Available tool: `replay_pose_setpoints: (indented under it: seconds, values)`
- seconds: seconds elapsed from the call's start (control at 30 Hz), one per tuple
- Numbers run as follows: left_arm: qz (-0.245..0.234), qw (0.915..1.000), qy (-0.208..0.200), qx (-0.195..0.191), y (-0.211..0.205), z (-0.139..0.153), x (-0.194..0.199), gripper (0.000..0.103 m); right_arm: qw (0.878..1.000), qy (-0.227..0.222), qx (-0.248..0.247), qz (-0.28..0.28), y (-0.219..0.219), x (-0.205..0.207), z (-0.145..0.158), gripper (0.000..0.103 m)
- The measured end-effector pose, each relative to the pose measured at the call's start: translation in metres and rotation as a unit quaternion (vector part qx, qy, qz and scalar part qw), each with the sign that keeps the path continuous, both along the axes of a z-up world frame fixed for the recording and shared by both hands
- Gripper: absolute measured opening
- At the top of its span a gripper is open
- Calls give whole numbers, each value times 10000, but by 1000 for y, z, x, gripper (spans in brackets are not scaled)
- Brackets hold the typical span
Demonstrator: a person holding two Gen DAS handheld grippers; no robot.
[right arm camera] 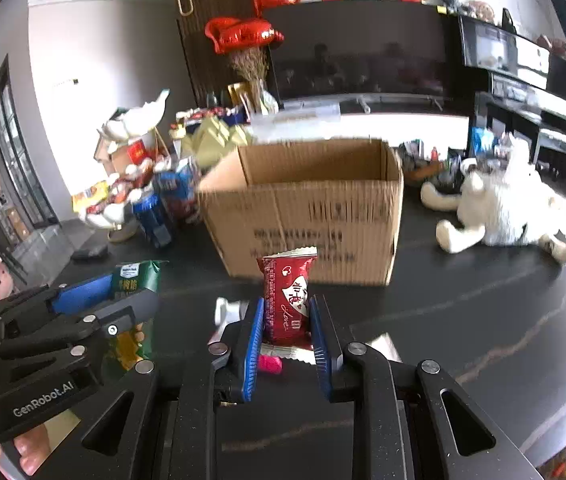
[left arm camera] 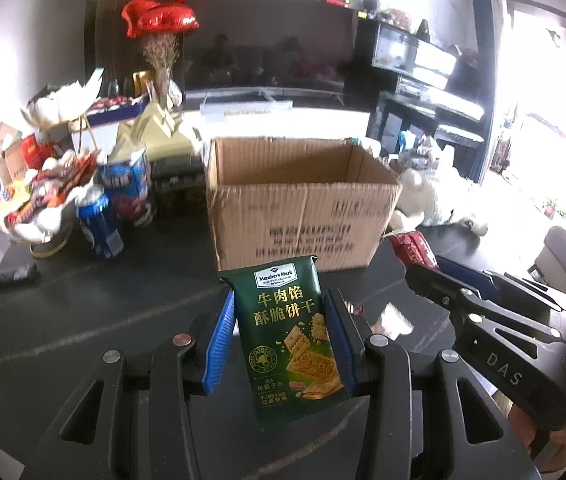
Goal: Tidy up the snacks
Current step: 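Lower both held snacks into the cardboard box and release them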
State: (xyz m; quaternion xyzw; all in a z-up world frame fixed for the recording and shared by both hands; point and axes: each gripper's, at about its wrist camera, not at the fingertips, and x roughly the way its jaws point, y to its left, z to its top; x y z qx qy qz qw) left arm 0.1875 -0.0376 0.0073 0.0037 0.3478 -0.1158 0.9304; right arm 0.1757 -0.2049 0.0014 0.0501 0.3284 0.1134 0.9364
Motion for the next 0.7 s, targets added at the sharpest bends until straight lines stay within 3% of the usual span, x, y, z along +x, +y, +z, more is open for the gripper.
replay_pose_setpoints:
  seconds: [0.37, 0.7]
  values:
    - [-111, 9993, -342, 61, -5, 42, 35, 44, 9996, -263, 90, -20, -3, 37, 38, 25]
    - [-175, 9993, -340, 18, -13, 64, 84, 44, 9996, -260, -21, -49, -9, 80, 57, 25]
